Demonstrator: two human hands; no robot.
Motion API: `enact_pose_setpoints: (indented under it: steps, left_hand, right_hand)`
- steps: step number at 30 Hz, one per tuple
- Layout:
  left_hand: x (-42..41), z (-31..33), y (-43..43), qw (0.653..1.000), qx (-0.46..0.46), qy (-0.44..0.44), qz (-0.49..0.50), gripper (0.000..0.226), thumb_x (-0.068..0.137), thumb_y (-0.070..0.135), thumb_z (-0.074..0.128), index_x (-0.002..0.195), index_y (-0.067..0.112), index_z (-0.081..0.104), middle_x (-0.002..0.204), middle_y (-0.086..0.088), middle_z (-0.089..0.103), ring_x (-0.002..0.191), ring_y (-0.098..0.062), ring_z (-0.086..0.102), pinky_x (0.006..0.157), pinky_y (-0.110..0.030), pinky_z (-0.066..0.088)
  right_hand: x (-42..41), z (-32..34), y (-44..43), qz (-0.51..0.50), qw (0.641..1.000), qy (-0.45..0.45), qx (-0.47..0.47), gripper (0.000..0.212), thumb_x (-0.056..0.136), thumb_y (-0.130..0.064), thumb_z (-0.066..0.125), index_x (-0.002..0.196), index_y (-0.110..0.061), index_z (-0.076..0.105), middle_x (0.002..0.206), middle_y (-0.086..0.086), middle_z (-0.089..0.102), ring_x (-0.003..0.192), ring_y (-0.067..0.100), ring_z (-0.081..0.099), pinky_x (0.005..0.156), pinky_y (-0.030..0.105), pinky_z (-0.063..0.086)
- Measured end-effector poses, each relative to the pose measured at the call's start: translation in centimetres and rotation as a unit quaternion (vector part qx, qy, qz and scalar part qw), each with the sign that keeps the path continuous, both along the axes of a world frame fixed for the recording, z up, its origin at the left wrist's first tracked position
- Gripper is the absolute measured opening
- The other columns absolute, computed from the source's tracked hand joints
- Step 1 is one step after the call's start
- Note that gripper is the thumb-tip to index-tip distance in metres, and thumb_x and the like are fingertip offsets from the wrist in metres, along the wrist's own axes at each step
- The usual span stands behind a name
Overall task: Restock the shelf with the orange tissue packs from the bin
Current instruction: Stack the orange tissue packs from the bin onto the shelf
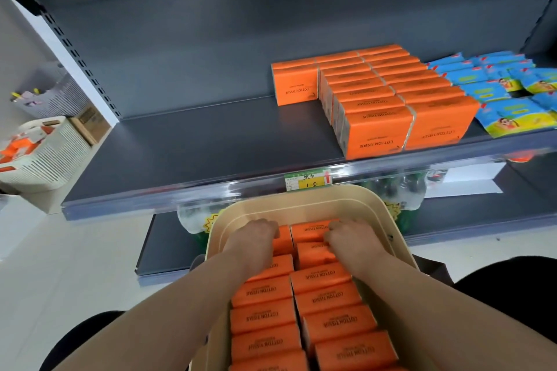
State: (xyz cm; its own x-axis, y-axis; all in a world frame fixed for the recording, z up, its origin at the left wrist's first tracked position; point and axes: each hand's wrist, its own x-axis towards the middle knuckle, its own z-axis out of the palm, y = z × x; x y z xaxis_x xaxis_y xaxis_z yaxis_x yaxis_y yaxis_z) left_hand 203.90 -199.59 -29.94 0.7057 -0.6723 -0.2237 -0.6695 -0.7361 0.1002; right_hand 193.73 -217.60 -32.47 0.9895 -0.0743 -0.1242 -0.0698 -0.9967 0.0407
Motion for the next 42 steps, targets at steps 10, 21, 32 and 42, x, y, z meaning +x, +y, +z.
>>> enact_pose_setpoints:
  steps: [10, 21, 32, 42]
  left_hand:
    - [0.5, -0.1, 0.3, 0.997, 0.079, 0.002, -0.006, 0.026, 0.089, 0.014, 0.047, 0.111, 0.022, 0.057, 0.116, 0.0, 0.06, 0.108, -0.021, 0.057, 0.079, -0.032, 0.047]
    - [-0.6, -1.7, -0.8, 0.989, 0.147, 0.01, -0.019, 0.029, 0.09, 0.024, 0.056, 0.117, 0.016, 0.062, 0.122, -0.007, 0.061, 0.114, -0.024, 0.056, 0.092, -0.033, 0.046]
    - [-0.5, -2.9, -0.3, 0.987, 0.155, 0.043, 0.001, 0.021, 0.092, 0.021, 0.053, 0.111, 0.022, 0.062, 0.115, 0.0, 0.063, 0.107, -0.021, 0.06, 0.089, -0.032, 0.049]
    - [0.0, 1.6, -0.9, 0.999, 0.036, -0.012, -0.028, 0.029, 0.082, 0.029, 0.051, 0.108, 0.017, 0.057, 0.111, -0.005, 0.059, 0.103, -0.024, 0.056, 0.086, -0.034, 0.048]
  right_hand:
    - [-0.4, 5.8, 0.0, 0.018, 0.995, -0.087, -0.051, 0.01, 0.067, -0.018, 0.073, 0.073, -0.024, 0.067, 0.074, -0.004, 0.062, 0.071, 0.02, 0.059, 0.06, 0.033, 0.041]
    - [-3.5, 4.9, -0.2, 0.052, 0.997, -0.027, 0.05, 0.041, 0.091, -0.031, 0.05, 0.13, -0.025, 0.042, 0.111, 0.004, 0.055, 0.097, 0.024, 0.054, 0.079, 0.036, 0.043]
    - [-3.6, 5.1, 0.3, 0.023, 0.995, -0.027, 0.088, 0.031, 0.091, -0.016, 0.051, 0.121, -0.019, 0.047, 0.112, 0.0, 0.057, 0.098, 0.02, 0.055, 0.077, 0.034, 0.046]
    - [-3.7, 5.9, -0.6, -0.007, 0.995, -0.063, 0.071, 0.033, 0.09, -0.017, 0.05, 0.123, -0.022, 0.047, 0.111, -0.001, 0.058, 0.1, 0.019, 0.056, 0.081, 0.032, 0.046]
